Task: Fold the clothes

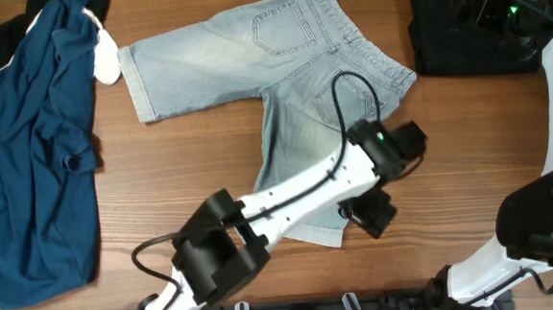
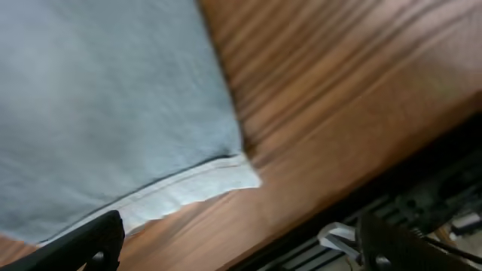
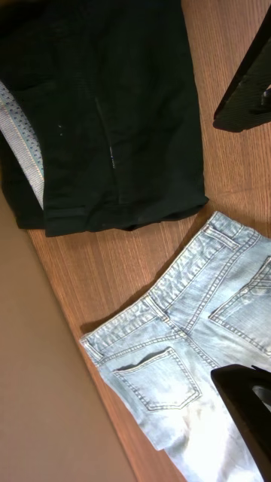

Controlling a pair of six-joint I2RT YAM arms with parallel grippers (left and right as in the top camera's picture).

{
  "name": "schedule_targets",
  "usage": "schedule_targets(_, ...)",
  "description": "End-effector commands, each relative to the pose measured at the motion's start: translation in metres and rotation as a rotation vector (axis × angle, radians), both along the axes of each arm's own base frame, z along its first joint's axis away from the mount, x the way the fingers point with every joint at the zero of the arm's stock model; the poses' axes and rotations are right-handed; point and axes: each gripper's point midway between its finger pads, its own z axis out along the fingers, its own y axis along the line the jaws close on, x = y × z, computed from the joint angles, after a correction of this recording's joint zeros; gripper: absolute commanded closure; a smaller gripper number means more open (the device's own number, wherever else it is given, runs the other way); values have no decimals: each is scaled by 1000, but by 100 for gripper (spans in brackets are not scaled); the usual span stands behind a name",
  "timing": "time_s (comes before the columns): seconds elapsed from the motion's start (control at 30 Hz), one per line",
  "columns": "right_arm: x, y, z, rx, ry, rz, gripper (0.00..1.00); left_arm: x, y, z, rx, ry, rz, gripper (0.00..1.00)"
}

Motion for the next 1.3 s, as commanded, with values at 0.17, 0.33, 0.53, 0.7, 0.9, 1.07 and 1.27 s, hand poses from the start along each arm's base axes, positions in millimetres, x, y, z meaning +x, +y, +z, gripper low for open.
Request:
schedule_targets(0.17, 2, 5, -9, 17, 19, 26, 0, -27, 15, -45, 35, 108, -21, 2)
schedule_targets(0.33, 3, 5, -10, 18, 19, 27, 0, -21, 18, -67, 37, 64, 13, 21)
schedule_targets(0.53, 2, 5, -11, 20, 26, 27, 0, -14, 20, -80, 40, 18, 9, 42)
schedule_targets(0.7, 2, 5, -11, 20, 25, 27, 0, -16, 22, -84, 47, 30, 11, 65)
schedule_targets(0.9, 0, 6, -12, 23, 34, 27, 0, -14, 22, -87, 65, 20, 104, 96)
schedule_targets(1.07, -9, 8, -19, 36, 80, 27, 0, 15, 40, -76, 46, 72, 262, 96)
schedule_targets(1.27, -10, 13, -18, 58, 82, 44, 0, 74, 80, -46, -5, 45, 498, 96)
